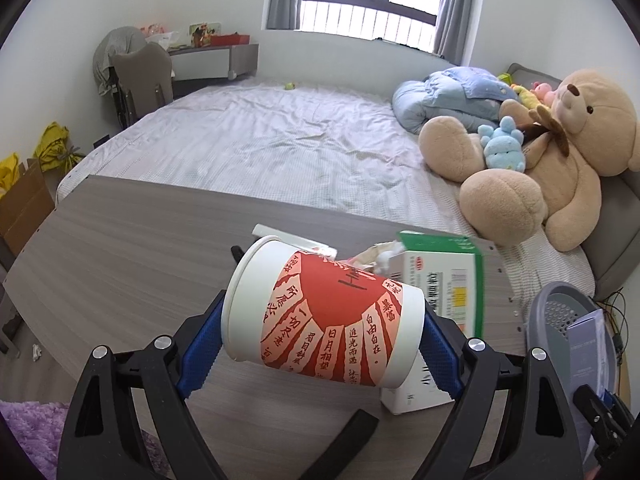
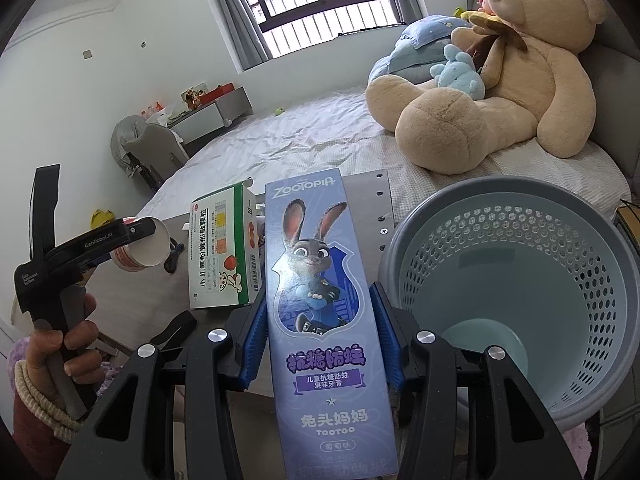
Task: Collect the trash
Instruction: 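Carry cup and toothpaste box over the grey basket and open both tools, then withdraw both tools from the basket back over the table, then grasp the green medicine box with the right tool, then grasp the black strap with the left tool while the right tool holds the medicine box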
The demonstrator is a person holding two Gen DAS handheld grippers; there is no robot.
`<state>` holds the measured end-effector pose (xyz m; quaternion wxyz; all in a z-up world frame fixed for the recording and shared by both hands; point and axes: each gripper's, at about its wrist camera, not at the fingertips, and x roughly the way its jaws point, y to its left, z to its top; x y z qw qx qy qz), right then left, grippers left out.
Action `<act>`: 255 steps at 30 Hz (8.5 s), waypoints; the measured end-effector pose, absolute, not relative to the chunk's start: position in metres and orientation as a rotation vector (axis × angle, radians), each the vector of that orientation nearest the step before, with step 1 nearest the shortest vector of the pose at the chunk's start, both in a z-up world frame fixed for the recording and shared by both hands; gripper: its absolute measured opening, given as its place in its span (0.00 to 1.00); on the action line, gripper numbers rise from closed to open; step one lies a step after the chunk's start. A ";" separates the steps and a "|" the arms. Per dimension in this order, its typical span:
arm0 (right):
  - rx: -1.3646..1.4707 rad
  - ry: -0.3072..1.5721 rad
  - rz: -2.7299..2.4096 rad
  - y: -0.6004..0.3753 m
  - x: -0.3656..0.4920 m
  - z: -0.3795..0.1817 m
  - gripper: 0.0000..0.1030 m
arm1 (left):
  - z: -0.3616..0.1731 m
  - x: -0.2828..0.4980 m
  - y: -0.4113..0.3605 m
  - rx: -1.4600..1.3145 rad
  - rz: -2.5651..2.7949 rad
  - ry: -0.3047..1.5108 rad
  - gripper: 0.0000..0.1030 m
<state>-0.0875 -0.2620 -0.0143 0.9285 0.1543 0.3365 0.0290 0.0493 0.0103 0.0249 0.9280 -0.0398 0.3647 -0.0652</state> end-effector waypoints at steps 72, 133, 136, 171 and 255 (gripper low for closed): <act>0.466 0.609 -0.315 -0.430 -0.162 -0.027 0.64 | 0.017 -0.018 -0.256 0.207 -0.632 0.775 0.92; 0.307 0.637 -0.062 -0.271 -0.127 0.021 0.69 | 0.023 -0.029 -0.013 0.110 -0.231 0.766 0.94; 0.296 0.653 -0.050 -0.262 -0.116 0.017 0.69 | 0.016 -0.017 0.002 0.112 -0.203 0.782 0.94; 0.214 0.767 0.123 -0.158 -0.003 -0.019 0.79 | -0.009 0.019 0.071 0.110 -0.088 0.805 0.94; 0.301 0.772 -0.069 -0.214 -0.049 -0.019 0.76 | -0.067 0.010 -0.009 0.177 -0.339 0.954 0.74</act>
